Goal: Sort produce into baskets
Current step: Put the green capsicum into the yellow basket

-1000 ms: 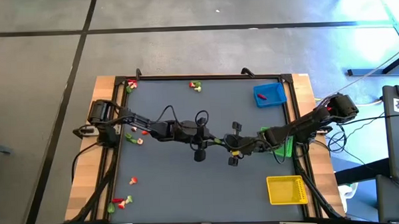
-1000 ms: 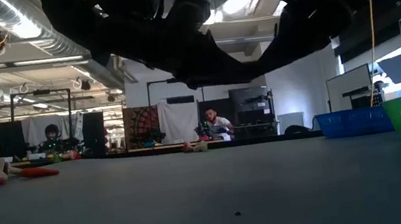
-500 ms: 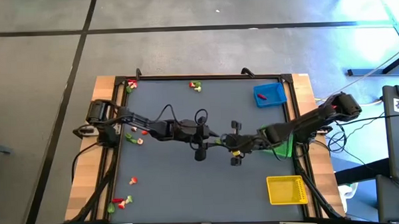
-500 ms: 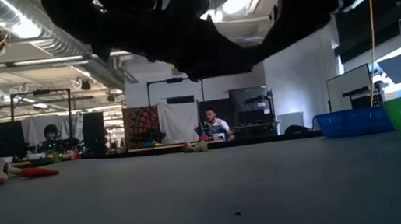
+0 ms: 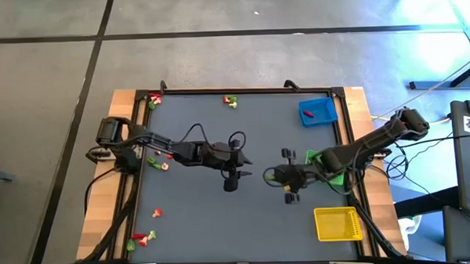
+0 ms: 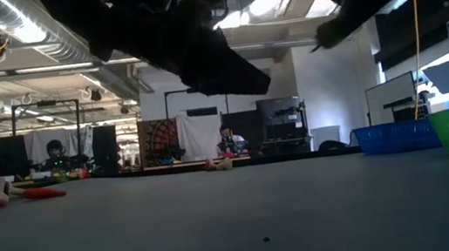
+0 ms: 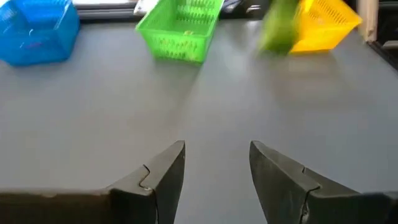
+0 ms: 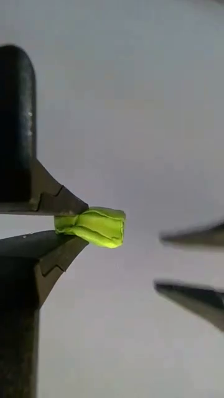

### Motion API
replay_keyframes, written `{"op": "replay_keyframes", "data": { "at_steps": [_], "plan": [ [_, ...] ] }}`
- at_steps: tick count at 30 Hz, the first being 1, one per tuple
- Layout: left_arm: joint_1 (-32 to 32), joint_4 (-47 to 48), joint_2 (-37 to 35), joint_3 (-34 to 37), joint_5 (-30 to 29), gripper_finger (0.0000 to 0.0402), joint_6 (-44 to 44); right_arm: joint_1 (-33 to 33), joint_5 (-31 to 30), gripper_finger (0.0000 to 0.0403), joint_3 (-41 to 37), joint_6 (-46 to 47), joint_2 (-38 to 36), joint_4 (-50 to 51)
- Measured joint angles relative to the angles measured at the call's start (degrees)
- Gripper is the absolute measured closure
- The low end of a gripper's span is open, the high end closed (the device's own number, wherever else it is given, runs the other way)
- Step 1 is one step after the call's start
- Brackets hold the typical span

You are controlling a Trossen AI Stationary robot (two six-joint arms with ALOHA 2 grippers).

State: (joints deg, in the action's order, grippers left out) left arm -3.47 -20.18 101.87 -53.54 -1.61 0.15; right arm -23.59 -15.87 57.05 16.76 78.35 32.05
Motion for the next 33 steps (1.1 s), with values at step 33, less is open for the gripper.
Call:
{"op": "replay_keyframes", "data": {
  "at_steps": [33],
  "plan": [
    [0.14, 1.82, -0.2, -0.17, -0.15, 0.0225, 0.3, -29.91, 24.03, 0.0374, -2.54, 53.98, -0.79, 18.82]
  ]
}}
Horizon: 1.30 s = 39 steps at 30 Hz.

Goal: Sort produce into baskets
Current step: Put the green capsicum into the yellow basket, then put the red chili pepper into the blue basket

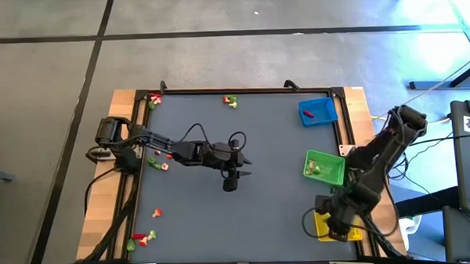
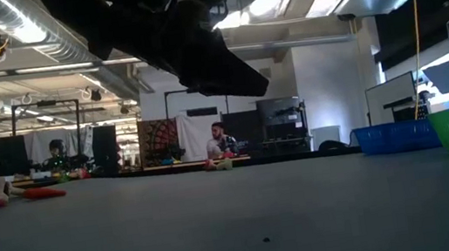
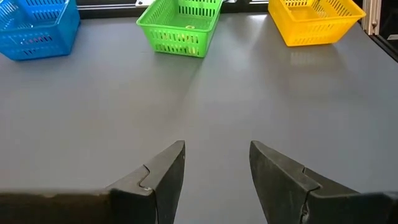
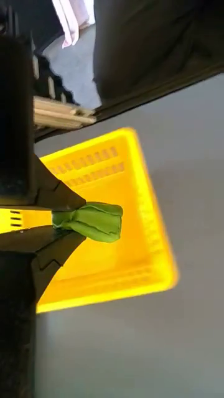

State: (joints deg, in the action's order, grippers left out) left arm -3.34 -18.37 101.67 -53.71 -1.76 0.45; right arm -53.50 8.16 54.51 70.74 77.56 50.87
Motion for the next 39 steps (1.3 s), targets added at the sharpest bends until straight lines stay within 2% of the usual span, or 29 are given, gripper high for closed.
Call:
{"op": "replay_keyframes", "data": {
  "at_steps": [9, 15, 18, 20, 23, 26, 30, 35, 39],
  "plan": [
    [-0.02, 0.19, 0.0, 0.0, 0.0, 0.0224, 1.08, -4.41, -2.1, 0.0364, -5.35, 14.51, 0.0, -1.78],
    [-0.02, 0.19, 0.0, 0.0, 0.0, 0.0224, 1.16, -4.24, -1.93, 0.0293, -5.63, 14.47, 0.0, -1.81],
    [-0.01, 0.17, 0.0, 0.0, 0.0, 0.0224, 1.22, -4.24, 1.69, 0.0258, -5.63, 12.41, -0.17, -1.5],
    [0.0, 0.01, 0.0, 0.0, 0.0, 0.0224, 1.71, -3.81, 4.54, 0.0242, -5.36, 11.92, -0.55, -1.22],
    [-0.05, -0.69, -0.03, 0.0, 0.0, 0.0224, 2.47, -2.96, 4.75, 0.023, -3.59, 11.81, -1.8, -1.23],
    [-0.06, 0.27, -1.03, 0.0, 0.0, 0.0224, 2.05, -1.25, -0.67, 0.023, -1.09, 10.41, -3.62, -1.36],
    [-0.06, 4.04, -4.52, -0.03, 0.0, 0.0224, 0.5, 2.3, -12.32, 0.0232, 1.56, 4.13, -4.87, -1.6],
    [-0.06, 14.77, -10.16, -0.04, 0.0, 0.0224, -1.95, 7.19, -26.3, 0.0233, 2.51, -7.71, -4.75, -2.81],
    [-0.03, 27.47, -14.95, -0.07, -0.02, 0.0224, -4.08, 10.85, -35.23, 0.0232, 2.53, -16.96, -4.32, -3.84]
  ]
}}
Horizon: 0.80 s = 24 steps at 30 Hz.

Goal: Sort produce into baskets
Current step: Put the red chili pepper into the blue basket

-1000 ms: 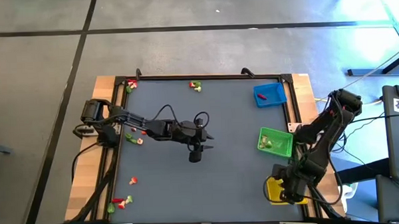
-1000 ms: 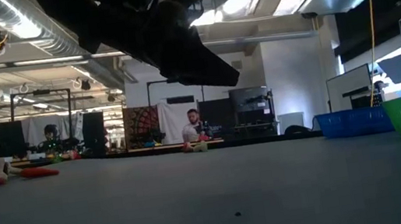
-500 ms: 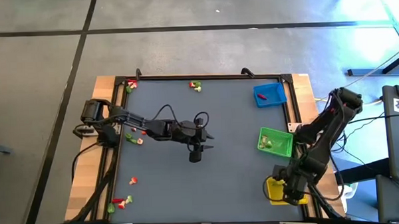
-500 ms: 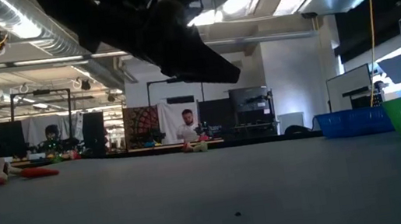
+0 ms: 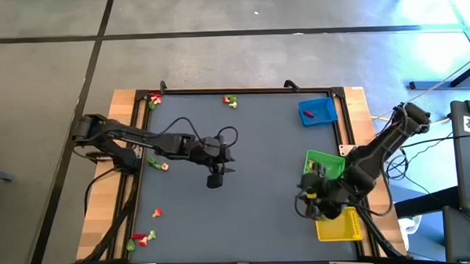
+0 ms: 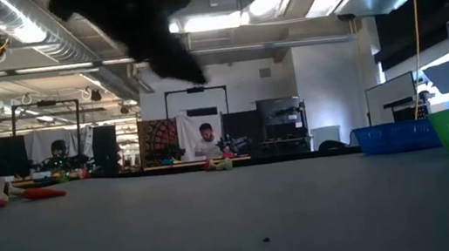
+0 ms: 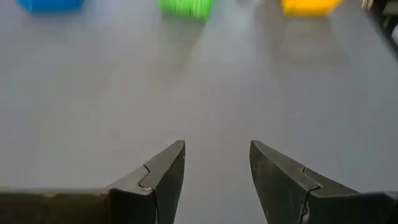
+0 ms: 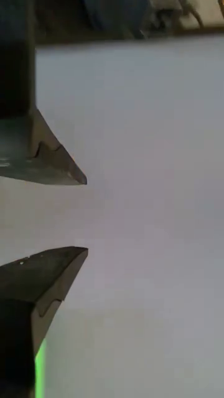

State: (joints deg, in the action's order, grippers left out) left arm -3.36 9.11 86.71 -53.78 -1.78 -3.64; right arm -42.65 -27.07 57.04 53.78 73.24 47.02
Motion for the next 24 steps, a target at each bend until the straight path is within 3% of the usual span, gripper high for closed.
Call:
{"op": "replay_keyframes", "data": {
  "at_steps": [5, 14, 17, 24],
  "plan": [
    [0.01, 18.49, -5.36, 0.0, -0.57, 0.0224, -4.4, 4.19, -9.64, 0.0232, -0.71, -6.87, 0.14, -1.81],
    [0.07, 46.3, -8.61, 0.02, -7.0, 0.0224, -16.29, 10.2, -10.89, 0.0233, -2.69, -14.31, 0.19, -4.42],
    [0.6, 50.73, -8.61, 0.49, -8.35, 0.0224, -19.19, 11.42, -10.9, 0.0233, -3.52, -15.57, 0.19, -4.19],
    [5.76, 51.41, -7.87, 6.54, -8.14, 0.0224, -19.59, 13.18, -10.91, 0.0233, -4.38, -16.78, 0.19, -4.41]
  ]
}}
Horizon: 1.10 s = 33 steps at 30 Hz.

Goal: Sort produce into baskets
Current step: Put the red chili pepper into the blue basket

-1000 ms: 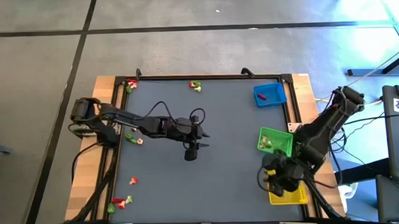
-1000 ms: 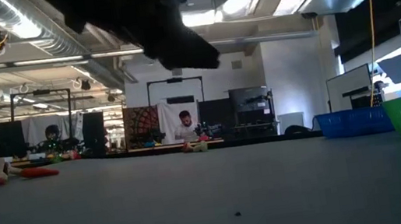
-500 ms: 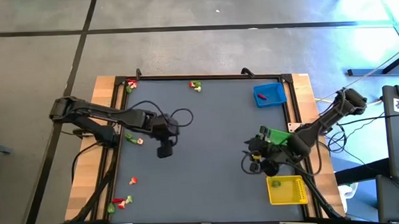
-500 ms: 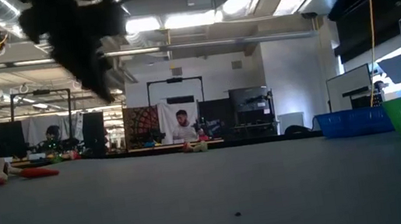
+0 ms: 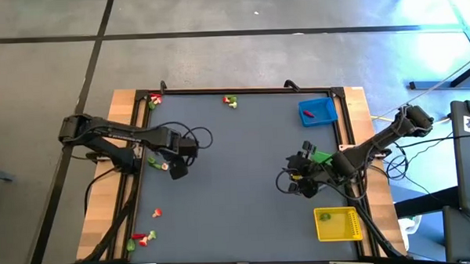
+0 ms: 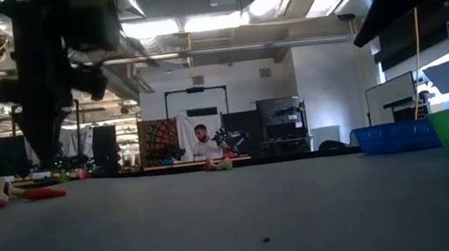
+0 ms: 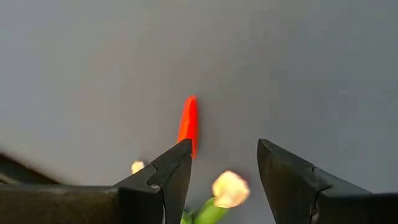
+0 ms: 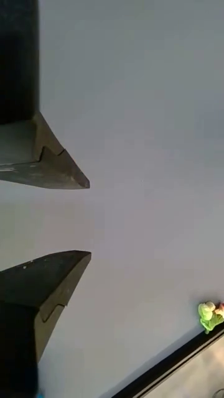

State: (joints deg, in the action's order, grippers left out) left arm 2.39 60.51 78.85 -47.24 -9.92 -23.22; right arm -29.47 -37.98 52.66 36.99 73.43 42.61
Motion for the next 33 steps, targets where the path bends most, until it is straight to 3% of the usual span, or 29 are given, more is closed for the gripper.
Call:
{"op": "replay_keyframes", "data": {
  "at_steps": [5, 13, 27, 33],
  "plan": [
    [5.42, -1.65, 0.81, 2.81, 0.53, 0.0228, 1.9, -0.02, 0.01, 0.0233, 0.0, -0.13, 0.0, -0.17],
    [11.32, -8.39, 0.81, 6.79, 2.25, 0.0267, 6.91, -0.02, -0.96, 0.0233, 0.0, -1.73, 0.0, -1.25],
    [13.58, -13.31, 0.81, 9.35, 4.63, 0.0284, 9.22, -0.04, -0.91, 0.0233, 0.0, -1.46, 0.0, -2.6],
    [14.03, -13.2, 0.81, 9.35, 0.46, 0.0284, 5.17, -0.07, -0.9, 0.0233, 0.0, -1.42, 0.0, -2.6]
  ]
}}
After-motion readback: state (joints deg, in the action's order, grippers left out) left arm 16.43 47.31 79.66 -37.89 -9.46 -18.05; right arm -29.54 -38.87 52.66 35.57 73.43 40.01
